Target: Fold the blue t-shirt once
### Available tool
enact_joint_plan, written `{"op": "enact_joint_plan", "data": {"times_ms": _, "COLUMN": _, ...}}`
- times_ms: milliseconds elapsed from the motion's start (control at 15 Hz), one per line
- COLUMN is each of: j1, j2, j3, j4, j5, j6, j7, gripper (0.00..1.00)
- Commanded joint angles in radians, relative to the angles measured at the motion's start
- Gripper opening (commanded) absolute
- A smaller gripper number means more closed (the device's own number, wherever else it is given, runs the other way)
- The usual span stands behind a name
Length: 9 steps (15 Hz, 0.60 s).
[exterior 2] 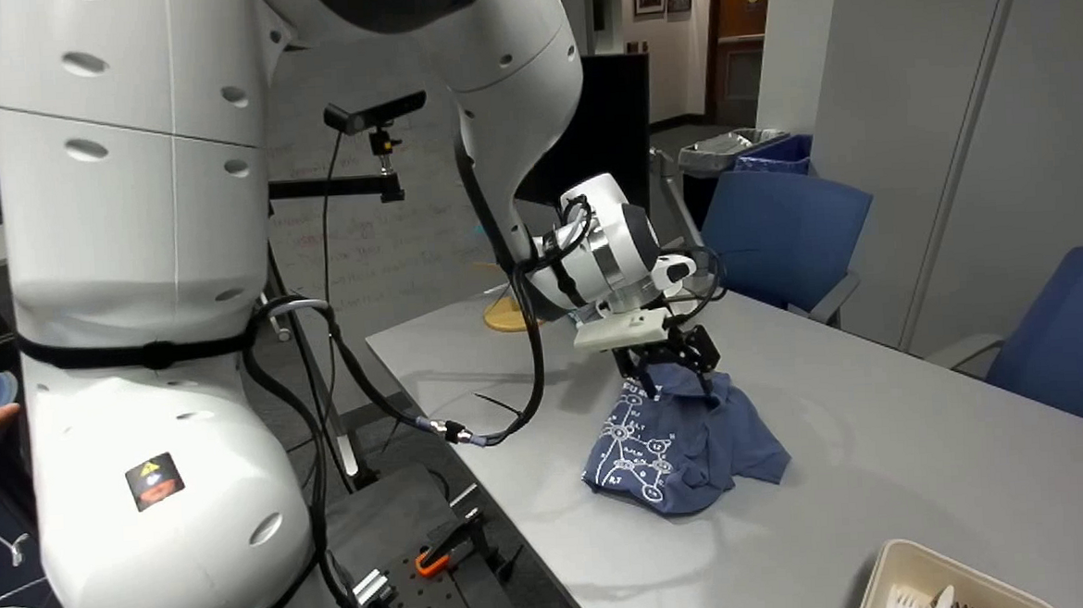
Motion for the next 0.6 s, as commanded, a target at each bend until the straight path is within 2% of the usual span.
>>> {"op": "enact_joint_plan", "data": {"times_ms": 0, "j1": 0.047, "j2": 0.061, "j3": -0.042, "j4": 0.074, "j5": -0.081, "j6": -0.023, "j7": 0.051, "gripper": 1.0}}
{"op": "enact_joint_plan", "data": {"times_ms": 333, "j1": 0.085, "j2": 0.093, "j3": -0.083, "j4": 0.131, "j5": -0.293, "j6": -0.063, "j7": 0.214, "gripper": 1.0}}
{"op": "enact_joint_plan", "data": {"times_ms": 533, "j1": 0.079, "j2": 0.102, "j3": -0.069, "j4": 0.157, "j5": -0.444, "j6": -0.123, "j7": 0.335, "gripper": 1.0}}
